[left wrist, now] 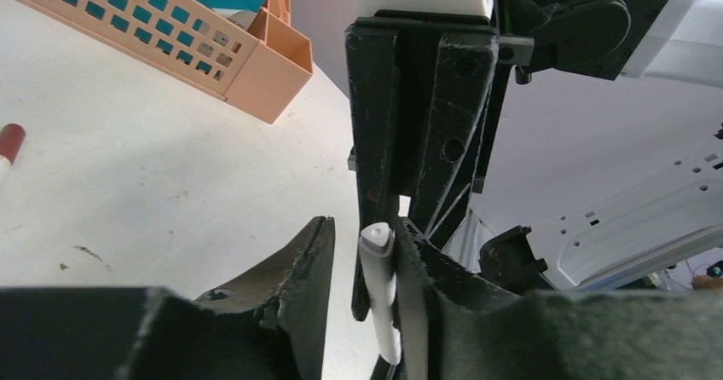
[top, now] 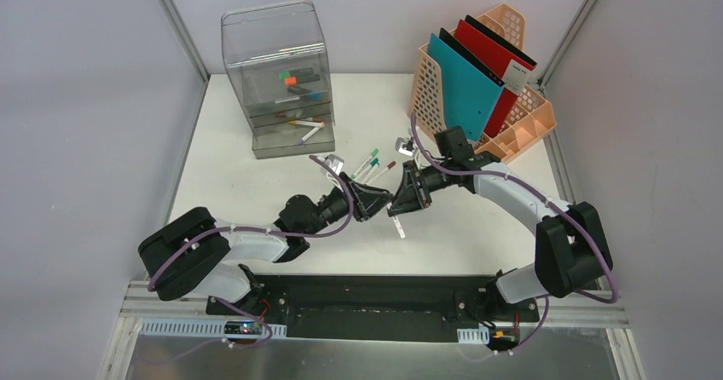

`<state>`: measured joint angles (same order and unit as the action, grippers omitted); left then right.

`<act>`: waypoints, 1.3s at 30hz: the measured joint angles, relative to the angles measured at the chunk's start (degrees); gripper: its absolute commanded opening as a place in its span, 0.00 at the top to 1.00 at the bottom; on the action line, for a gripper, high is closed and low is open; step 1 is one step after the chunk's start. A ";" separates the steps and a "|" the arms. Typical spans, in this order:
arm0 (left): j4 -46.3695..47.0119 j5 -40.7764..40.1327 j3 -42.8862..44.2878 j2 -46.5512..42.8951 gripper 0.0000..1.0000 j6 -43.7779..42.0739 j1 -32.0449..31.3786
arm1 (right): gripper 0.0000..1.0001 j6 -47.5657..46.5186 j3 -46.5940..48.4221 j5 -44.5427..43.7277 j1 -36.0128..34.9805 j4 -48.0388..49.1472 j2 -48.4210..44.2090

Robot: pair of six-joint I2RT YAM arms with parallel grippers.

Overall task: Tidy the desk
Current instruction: Place the stationery in the drawer.

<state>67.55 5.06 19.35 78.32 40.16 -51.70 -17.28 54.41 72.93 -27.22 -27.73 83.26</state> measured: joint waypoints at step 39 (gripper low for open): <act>-14.73 -11.45 -6.99 -18.97 1.00 10.34 20.44 | 0.39 -10.56 4.96 -11.15 -0.31 -12.94 0.24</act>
<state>52.82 -6.39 12.36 59.35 50.50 -31.27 -27.83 59.37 61.78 -27.53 -40.66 83.50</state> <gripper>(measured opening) 0.096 0.606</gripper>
